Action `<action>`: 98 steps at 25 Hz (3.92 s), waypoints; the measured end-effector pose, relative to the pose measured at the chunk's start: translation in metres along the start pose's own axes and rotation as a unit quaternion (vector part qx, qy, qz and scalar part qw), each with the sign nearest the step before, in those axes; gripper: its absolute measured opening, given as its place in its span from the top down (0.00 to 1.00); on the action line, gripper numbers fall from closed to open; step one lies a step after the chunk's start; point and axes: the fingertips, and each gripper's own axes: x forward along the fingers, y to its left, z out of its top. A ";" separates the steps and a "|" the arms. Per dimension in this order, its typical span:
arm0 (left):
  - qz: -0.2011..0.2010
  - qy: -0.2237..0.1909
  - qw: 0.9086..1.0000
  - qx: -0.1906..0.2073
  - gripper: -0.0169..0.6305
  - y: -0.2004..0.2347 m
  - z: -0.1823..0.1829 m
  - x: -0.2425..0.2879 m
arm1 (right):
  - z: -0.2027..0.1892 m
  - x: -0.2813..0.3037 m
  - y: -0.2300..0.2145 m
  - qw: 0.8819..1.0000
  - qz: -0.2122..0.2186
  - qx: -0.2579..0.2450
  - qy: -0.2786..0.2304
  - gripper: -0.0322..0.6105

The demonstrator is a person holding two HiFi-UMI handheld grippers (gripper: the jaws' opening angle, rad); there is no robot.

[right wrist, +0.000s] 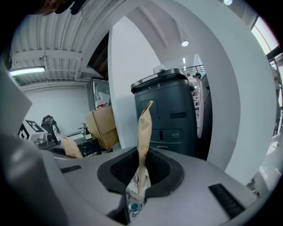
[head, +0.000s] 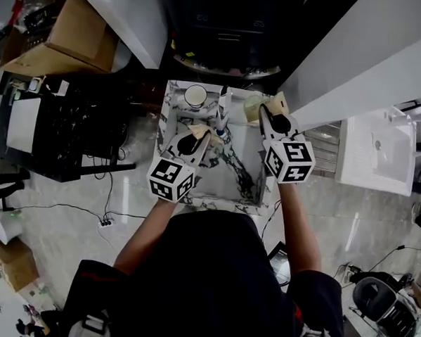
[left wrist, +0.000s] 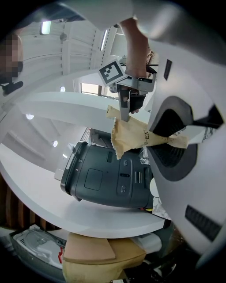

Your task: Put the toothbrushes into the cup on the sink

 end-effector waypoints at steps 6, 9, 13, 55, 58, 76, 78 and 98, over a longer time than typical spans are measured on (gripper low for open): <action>0.008 0.007 1.000 -0.006 0.91 0.002 -0.004 0.006 | 0.008 0.015 -0.016 1.000 -0.001 -0.006 -0.003 0.86; 0.012 0.010 1.000 -0.007 0.91 0.005 -0.005 0.008 | 0.005 0.023 -0.023 1.000 -0.007 -0.009 0.001 0.86; 0.018 0.012 1.000 -0.009 0.91 0.010 -0.007 0.008 | -0.006 0.032 -0.027 1.000 -0.012 -0.016 0.010 0.85; 0.057 0.013 0.998 -0.038 0.91 0.013 -0.024 -0.006 | -0.091 0.061 -0.034 0.993 0.009 0.031 0.111 0.81; 0.058 0.013 0.998 -0.038 0.91 0.011 -0.023 -0.006 | -0.089 0.058 -0.034 0.993 0.012 0.034 0.110 0.78; 0.071 -0.012 0.997 -0.027 0.91 -0.002 -0.019 -0.020 | -0.101 0.027 -0.039 0.991 0.014 0.034 0.130 0.75; 0.075 -0.013 0.997 -0.029 0.91 -0.003 -0.021 -0.024 | -0.104 0.022 -0.038 0.990 0.017 0.036 0.137 0.75; 0.037 -0.016 0.999 -0.028 0.91 0.048 -0.011 -0.049 | -0.131 0.007 0.007 0.981 -0.016 0.071 0.182 0.76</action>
